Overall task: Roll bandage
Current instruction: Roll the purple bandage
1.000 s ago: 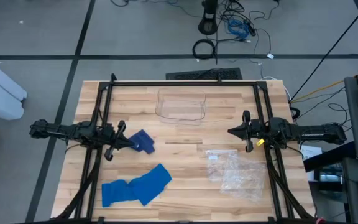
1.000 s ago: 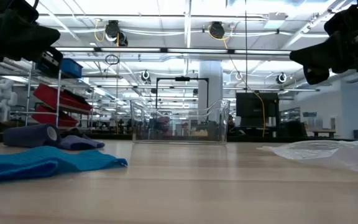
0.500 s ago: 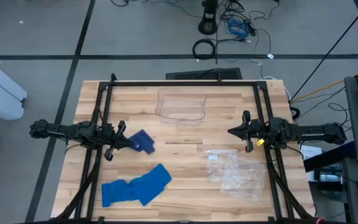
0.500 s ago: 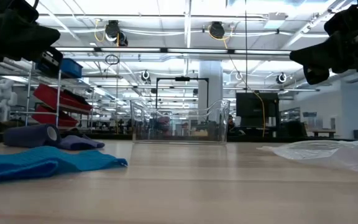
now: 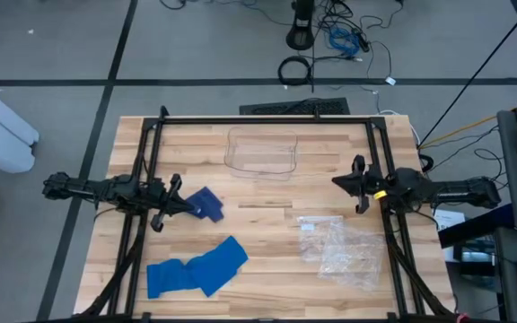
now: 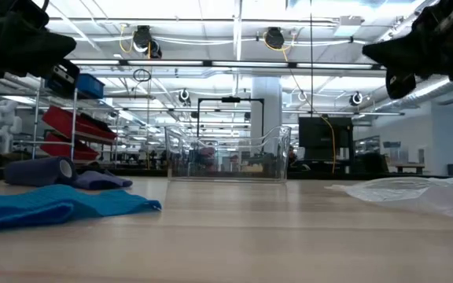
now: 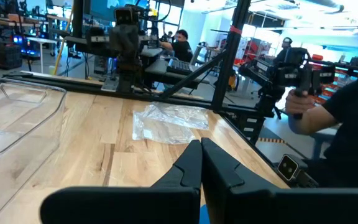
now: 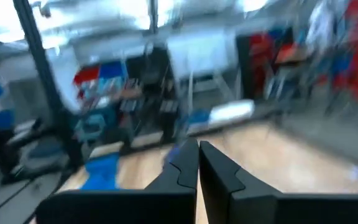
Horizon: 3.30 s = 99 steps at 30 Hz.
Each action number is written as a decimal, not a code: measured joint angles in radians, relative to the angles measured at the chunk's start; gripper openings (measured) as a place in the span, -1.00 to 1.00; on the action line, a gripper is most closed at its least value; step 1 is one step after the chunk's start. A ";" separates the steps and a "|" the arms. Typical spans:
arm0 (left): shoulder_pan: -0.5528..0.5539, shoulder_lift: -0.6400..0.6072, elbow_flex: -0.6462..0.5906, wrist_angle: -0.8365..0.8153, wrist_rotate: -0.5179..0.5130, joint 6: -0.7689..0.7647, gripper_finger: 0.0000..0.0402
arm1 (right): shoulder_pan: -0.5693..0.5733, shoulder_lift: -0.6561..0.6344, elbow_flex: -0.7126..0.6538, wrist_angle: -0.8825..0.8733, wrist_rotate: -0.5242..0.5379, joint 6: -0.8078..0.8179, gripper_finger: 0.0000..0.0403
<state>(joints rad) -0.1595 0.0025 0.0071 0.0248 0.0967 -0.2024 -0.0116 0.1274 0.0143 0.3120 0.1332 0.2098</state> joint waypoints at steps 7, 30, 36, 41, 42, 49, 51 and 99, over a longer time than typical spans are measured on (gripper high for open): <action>0.000 0.000 0.000 0.000 0.000 0.000 -0.98 | -0.001 0.062 0.002 0.188 0.079 -0.124 -1.00; 0.001 0.000 0.000 0.011 -0.169 0.389 -0.98 | -0.012 1.131 0.514 0.362 0.021 -0.279 -0.53; 0.001 0.000 0.000 0.024 -0.165 0.151 -0.98 | -0.042 1.388 0.696 0.352 -0.110 -0.232 -0.42; 0.000 0.000 0.000 0.104 -0.176 0.127 -0.98 | -0.035 1.600 0.820 0.360 -0.168 -0.230 -0.37; 0.000 0.000 0.000 0.126 -0.175 0.100 -0.98 | -0.030 1.642 0.848 0.369 -0.168 -0.237 -0.36; 0.000 0.000 0.000 0.185 -0.172 -0.204 -0.98 | 0.015 1.932 1.137 0.389 -0.168 -0.301 -0.32; 0.000 0.000 0.000 0.175 -0.172 -0.210 -0.98 | 0.023 2.010 1.235 0.380 -0.168 -0.309 -0.32; 0.001 0.000 0.081 0.086 -0.255 -0.103 -0.98 | 0.031 2.455 1.957 -0.128 -0.085 -0.641 -0.32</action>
<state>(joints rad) -0.1585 0.0025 0.0876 0.1104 -0.1583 -0.3058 0.0196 2.5829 1.9709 0.1844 0.0483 -0.4313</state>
